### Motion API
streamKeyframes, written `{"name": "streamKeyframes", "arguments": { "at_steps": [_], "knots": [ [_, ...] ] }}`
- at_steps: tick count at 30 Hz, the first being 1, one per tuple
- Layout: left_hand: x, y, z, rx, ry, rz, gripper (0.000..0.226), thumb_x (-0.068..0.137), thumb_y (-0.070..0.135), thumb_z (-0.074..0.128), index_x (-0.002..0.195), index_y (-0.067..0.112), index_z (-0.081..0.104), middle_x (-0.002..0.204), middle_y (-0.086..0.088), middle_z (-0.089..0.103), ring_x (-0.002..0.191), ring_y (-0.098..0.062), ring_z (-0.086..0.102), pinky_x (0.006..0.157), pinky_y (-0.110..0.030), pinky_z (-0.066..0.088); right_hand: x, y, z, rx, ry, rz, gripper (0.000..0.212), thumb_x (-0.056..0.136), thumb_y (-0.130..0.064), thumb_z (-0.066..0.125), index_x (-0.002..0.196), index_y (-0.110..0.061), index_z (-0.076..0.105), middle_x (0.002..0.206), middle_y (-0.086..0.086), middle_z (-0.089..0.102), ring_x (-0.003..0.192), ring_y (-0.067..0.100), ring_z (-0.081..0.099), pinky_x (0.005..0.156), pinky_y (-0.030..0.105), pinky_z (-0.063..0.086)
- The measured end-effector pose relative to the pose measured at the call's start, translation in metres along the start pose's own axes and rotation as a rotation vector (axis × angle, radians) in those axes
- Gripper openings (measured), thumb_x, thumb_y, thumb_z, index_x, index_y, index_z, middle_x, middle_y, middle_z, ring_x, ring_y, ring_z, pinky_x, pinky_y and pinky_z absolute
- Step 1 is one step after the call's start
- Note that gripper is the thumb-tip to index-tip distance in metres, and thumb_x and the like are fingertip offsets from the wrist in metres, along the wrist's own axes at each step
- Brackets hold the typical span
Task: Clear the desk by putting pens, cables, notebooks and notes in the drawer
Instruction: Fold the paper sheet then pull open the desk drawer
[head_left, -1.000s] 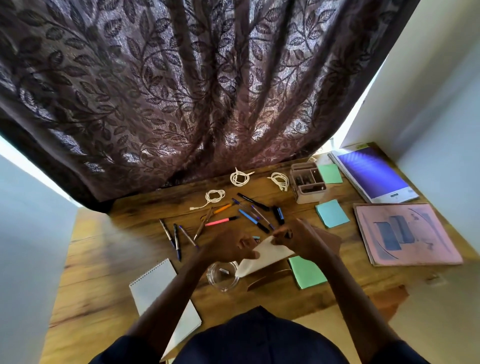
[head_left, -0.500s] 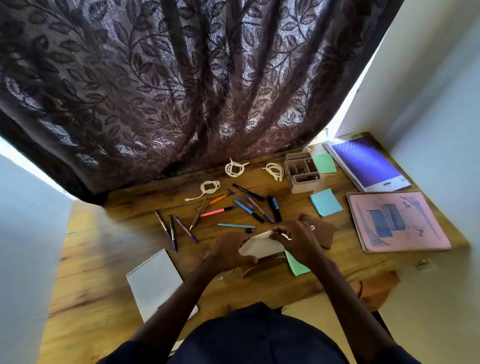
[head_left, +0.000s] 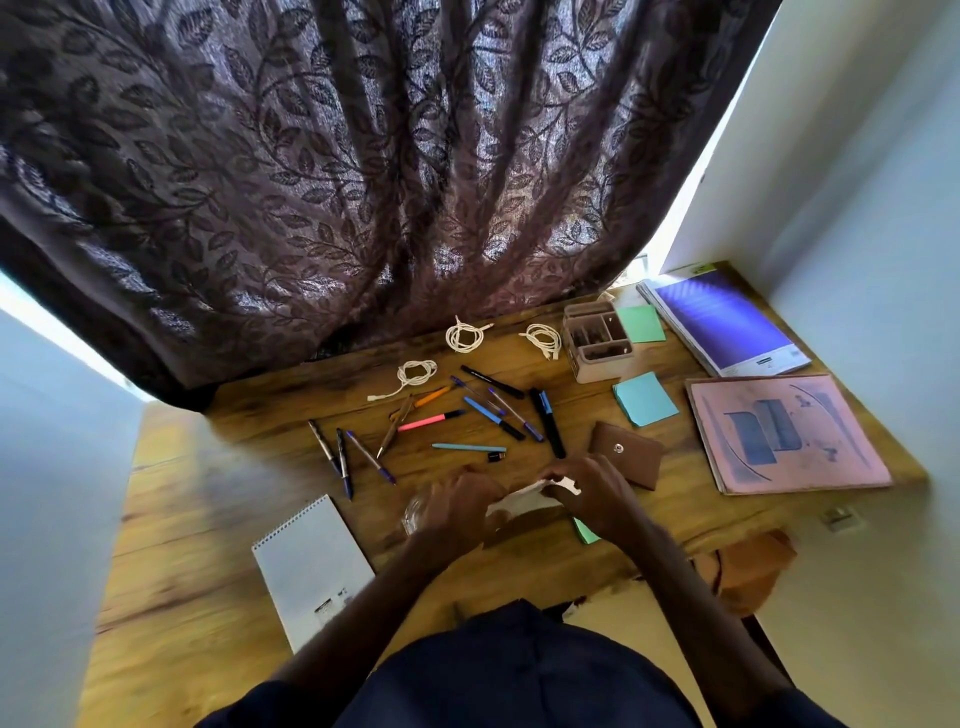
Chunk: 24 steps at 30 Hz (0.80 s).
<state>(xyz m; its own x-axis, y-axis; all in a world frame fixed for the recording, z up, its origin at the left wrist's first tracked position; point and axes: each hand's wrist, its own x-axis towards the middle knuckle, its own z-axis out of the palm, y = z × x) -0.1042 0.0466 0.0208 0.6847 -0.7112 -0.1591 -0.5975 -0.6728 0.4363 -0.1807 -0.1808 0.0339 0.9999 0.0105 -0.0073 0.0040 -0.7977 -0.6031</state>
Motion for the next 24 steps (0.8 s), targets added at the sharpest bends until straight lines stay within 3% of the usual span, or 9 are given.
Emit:
{"name": "streamKeyframes", "arguments": {
  "at_steps": [3,7,10,12,14,19,24],
  "knots": [
    [-0.009,0.001,0.009,0.047,0.084,0.015,0.036,0.095,0.046,0.059,0.128,0.032,0.061,0.125,0.01,0.059,0.116,-0.006,0.051,0.075,-0.008,0.027,-0.004,0.0,0.006,-0.007,0.011,0.002,0.019,0.087,-0.025,0.076,0.106,-0.029,0.076,0.104,-0.013,0.075,0.094,0.001,0.066,0.081,0.031,0.057],
    [-0.011,0.005,0.011,0.021,0.097,-0.012,0.033,0.094,0.042,0.062,0.125,0.031,0.06,0.129,0.01,0.058,0.123,-0.008,0.048,0.093,-0.029,0.038,-0.005,-0.006,0.014,-0.01,0.03,0.007,0.017,0.088,-0.018,0.076,0.104,-0.019,0.078,0.101,-0.005,0.077,0.09,0.006,0.069,0.076,0.007,0.043],
    [-0.015,0.002,0.014,0.018,0.079,-0.039,0.029,0.094,0.04,0.063,0.122,0.033,0.06,0.129,0.011,0.057,0.122,-0.007,0.048,0.098,-0.035,0.045,-0.007,-0.011,0.019,0.006,0.035,-0.03,0.014,0.087,-0.016,0.075,0.101,-0.018,0.078,0.096,-0.003,0.078,0.085,0.008,0.07,0.073,0.016,0.051],
    [-0.017,0.0,0.015,0.013,0.089,-0.055,0.027,0.092,0.039,0.064,0.119,0.034,0.061,0.126,0.011,0.059,0.12,-0.008,0.05,0.095,-0.032,0.044,-0.008,-0.014,0.022,0.007,0.049,-0.038,0.014,0.087,-0.013,0.075,0.099,-0.017,0.079,0.095,-0.001,0.078,0.084,0.011,0.07,0.072,0.024,0.054],
    [-0.019,0.001,0.015,0.007,0.087,-0.066,0.028,0.091,0.037,0.066,0.118,0.031,0.062,0.124,0.01,0.059,0.117,-0.008,0.052,0.091,-0.025,0.038,-0.009,-0.015,0.024,-0.017,0.057,-0.016,0.015,0.087,-0.01,0.073,0.099,-0.017,0.079,0.095,0.0,0.077,0.085,0.014,0.07,0.072,0.024,0.052],
    [-0.022,-0.003,0.014,-0.035,0.102,-0.163,0.031,0.09,0.024,0.068,0.12,0.022,0.06,0.121,0.004,0.062,0.107,-0.011,0.058,0.077,-0.019,0.038,-0.009,-0.017,0.028,-0.025,0.059,0.043,0.016,0.086,-0.011,0.073,0.098,-0.018,0.08,0.097,-0.001,0.078,0.088,0.015,0.07,0.075,0.022,0.048],
    [-0.025,-0.008,0.01,-0.098,0.076,-0.212,0.036,0.087,0.007,0.067,0.121,0.018,0.06,0.127,0.001,0.061,0.118,-0.017,0.057,0.093,-0.031,0.048,-0.009,-0.018,0.029,-0.018,0.073,0.045,0.013,0.086,-0.015,0.073,0.096,-0.02,0.081,0.094,-0.003,0.078,0.085,0.014,0.07,0.074,0.026,0.053]
  ]
}}
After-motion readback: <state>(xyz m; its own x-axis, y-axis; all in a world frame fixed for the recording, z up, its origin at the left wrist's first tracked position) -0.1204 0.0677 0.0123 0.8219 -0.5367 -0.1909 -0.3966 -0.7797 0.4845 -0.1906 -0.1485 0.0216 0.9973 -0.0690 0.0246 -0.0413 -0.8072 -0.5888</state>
